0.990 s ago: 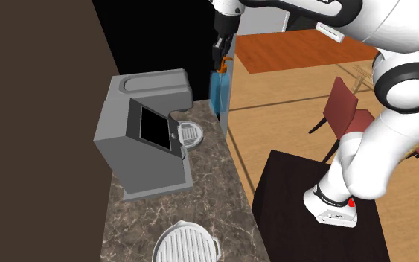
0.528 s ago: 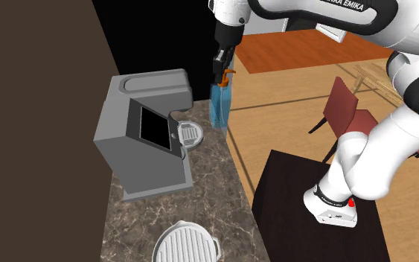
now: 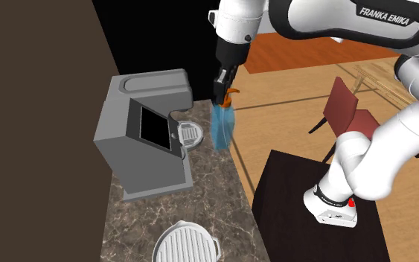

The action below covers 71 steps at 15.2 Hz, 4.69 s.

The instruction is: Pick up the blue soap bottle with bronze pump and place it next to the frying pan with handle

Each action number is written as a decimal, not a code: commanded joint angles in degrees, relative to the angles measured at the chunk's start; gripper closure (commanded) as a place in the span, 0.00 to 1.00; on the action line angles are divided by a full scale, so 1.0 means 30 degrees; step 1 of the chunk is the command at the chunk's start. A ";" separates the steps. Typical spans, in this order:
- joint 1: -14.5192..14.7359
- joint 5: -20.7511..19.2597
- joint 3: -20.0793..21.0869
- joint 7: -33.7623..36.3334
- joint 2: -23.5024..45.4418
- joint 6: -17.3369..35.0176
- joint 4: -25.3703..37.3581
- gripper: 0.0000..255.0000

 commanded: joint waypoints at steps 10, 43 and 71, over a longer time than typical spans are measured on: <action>0.1845 0.0196 0.3488 0.5339 -0.0006 -0.0454 0.0329 1.00; 0.9061 -0.5084 1.0778 1.8388 0.9930 -0.2012 0.9628 1.00; 0.7255 -0.3546 1.0491 1.8595 0.7340 0.6388 -0.0945 1.00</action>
